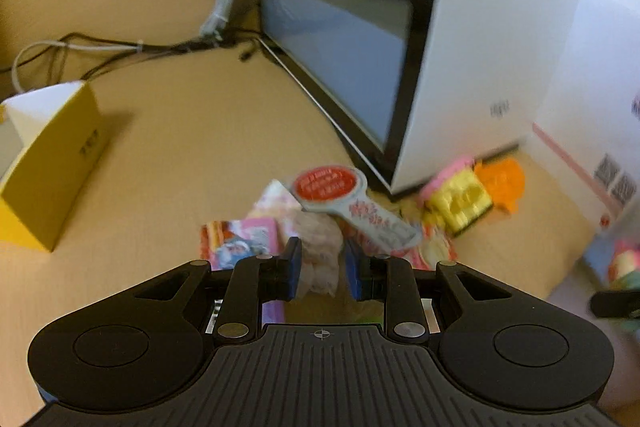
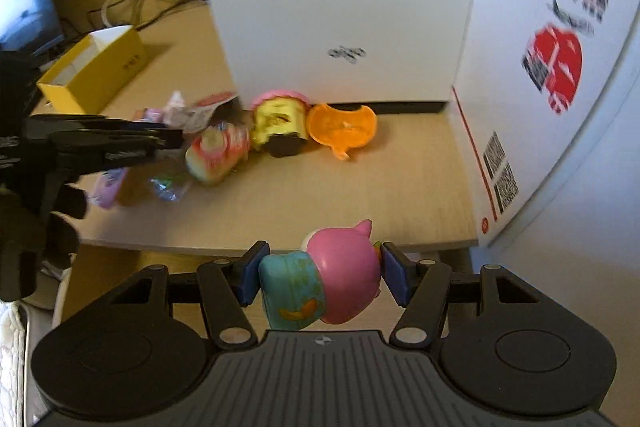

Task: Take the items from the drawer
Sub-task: 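Place the pig toy on the desk while left gripper sets the paddle snack beside it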

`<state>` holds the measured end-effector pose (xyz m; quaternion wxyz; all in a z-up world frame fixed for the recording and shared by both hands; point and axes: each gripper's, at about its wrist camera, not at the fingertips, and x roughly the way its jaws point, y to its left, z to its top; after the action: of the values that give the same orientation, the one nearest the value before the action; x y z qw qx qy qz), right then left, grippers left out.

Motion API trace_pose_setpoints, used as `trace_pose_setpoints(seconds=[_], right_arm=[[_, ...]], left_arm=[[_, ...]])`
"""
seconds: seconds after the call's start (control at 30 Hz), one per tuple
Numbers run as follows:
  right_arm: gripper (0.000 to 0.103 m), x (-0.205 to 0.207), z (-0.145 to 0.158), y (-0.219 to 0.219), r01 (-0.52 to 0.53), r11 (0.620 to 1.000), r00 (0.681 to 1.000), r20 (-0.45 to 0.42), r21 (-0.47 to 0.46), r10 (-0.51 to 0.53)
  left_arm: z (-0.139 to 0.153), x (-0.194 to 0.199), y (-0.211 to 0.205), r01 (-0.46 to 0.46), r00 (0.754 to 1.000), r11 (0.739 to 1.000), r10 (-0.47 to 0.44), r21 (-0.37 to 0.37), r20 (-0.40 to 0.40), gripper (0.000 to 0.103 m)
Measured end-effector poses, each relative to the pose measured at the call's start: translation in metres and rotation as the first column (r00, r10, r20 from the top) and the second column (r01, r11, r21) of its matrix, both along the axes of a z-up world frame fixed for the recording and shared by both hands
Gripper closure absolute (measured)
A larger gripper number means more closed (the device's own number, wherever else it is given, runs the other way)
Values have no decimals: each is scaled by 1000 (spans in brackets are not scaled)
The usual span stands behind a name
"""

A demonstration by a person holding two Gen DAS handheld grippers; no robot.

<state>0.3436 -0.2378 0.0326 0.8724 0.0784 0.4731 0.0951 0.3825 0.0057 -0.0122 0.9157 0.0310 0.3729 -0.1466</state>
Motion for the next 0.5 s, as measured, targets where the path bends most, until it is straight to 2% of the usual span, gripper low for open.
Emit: trace_pose_setpoints(seconds=[0.07,0.27,0.4,0.5], right_arm=[[42,7,-5,-3,12,1000,1000,-3,10,-12],[42,38,-10,0,25,999,999,34,44,-27],[42,61,-13,8,5,999,995,100,32,-8],[42,78,-24,16,-3,1000,989,147,-3,3]], left_arm=[[9,-7,10,-25,1000,998,25,-50,16,76],[30,-42,36,-97,994,987,103,-125,35,76],[32,-64,46,-137,990,979,139,-152,5,77],[28,-83,44,-135,991,981,131,-139,-41,77]])
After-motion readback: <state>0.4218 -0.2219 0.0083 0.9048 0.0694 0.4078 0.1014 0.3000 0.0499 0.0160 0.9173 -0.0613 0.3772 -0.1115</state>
